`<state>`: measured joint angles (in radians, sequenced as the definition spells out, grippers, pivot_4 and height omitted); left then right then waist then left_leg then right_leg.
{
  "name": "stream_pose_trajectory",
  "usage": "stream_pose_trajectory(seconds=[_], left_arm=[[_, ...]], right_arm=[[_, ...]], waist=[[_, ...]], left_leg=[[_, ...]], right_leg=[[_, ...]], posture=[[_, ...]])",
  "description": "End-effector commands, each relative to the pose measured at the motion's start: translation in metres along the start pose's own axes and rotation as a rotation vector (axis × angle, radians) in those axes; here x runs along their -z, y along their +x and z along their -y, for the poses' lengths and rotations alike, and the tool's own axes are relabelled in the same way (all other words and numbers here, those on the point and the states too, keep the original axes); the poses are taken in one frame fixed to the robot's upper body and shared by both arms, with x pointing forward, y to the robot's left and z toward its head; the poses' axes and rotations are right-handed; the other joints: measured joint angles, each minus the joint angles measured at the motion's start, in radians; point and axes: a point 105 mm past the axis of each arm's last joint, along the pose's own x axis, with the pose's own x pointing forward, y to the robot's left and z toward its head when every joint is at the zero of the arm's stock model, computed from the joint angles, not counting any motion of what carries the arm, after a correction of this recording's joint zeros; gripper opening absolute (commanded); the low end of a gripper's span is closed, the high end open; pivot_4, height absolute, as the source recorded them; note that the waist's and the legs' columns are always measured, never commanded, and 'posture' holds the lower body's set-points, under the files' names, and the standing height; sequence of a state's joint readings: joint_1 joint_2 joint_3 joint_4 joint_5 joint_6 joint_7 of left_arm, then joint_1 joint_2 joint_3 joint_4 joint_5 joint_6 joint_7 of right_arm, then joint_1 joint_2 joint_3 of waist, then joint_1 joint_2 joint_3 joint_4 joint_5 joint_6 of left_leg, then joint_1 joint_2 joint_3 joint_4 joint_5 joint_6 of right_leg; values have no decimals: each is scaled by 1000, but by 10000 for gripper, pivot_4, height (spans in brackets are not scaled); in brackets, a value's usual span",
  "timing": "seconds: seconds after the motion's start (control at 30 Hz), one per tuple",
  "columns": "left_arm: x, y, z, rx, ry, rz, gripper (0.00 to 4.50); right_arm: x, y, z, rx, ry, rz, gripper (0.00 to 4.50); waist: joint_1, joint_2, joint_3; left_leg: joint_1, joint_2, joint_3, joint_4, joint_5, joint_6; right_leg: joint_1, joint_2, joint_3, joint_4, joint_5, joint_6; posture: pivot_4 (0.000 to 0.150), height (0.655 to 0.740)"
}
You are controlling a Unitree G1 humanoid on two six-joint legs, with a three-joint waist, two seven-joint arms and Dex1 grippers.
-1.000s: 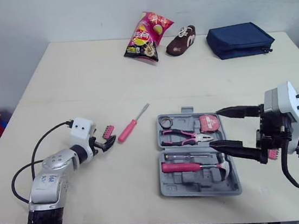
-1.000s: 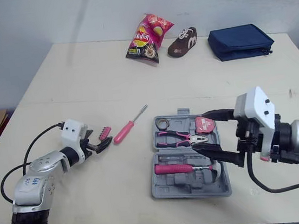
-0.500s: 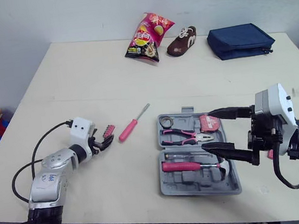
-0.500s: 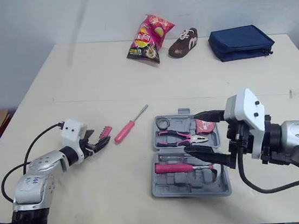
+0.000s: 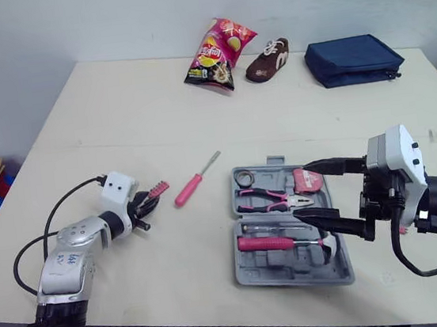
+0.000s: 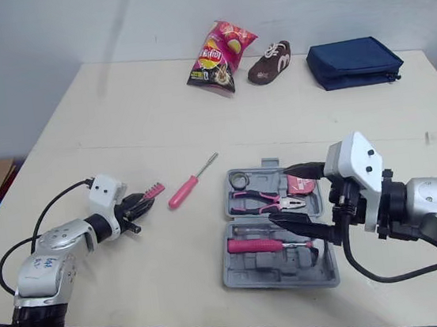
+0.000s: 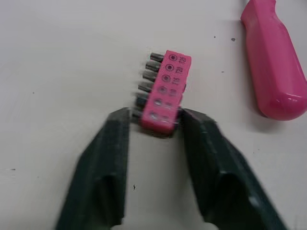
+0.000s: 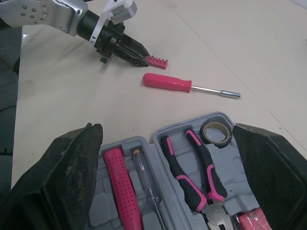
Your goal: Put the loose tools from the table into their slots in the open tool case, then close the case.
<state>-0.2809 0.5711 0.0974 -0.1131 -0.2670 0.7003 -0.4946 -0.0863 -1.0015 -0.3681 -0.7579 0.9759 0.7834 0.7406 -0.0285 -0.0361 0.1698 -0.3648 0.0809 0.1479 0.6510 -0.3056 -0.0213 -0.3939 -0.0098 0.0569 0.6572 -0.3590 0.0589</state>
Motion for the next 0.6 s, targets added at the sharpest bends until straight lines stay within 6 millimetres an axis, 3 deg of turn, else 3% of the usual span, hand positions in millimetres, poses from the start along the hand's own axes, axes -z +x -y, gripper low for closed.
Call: stream_pose_trajectory(seconds=[0.03,0.27,0.37,0.43,0.6], left_arm=[[-6,-2,1,50,73,-12,4521],[-58,-17,15,253,312,58,4520],[-71,-26,41,415,383,89,4520],[-75,-32,72,579,451,95,4520],[-64,-39,128,867,583,21,4520]], right_arm=[[-8,-2,-6,-13,-32,24,45000],[-4,-6,-7,-25,-21,-5,45000],[-2,-7,-7,-22,-15,-14,45000],[5,-9,-12,-38,5,-42,45000],[21,-18,-25,-79,61,-130,45000]], waist=[[-1,0,0],[-2,0,0],[-3,0,0],[-2,0,0],[1,0,0]], left_leg=[[0,0,0,0,0,0],[-3,0,0,0,0,0],[-3,0,0,-1,0,0],[-3,0,1,-1,0,0],[-5,0,0,-1,0,0]], right_leg=[[0,0,0,0,0,0],[-2,0,0,0,0,0],[-2,0,0,-2,0,0],[-2,0,0,-2,0,0],[-2,1,0,-4,0,0]], posture=[[1500,7400],[1500,7400],[1500,7400],[1500,7400],[1500,7400]])
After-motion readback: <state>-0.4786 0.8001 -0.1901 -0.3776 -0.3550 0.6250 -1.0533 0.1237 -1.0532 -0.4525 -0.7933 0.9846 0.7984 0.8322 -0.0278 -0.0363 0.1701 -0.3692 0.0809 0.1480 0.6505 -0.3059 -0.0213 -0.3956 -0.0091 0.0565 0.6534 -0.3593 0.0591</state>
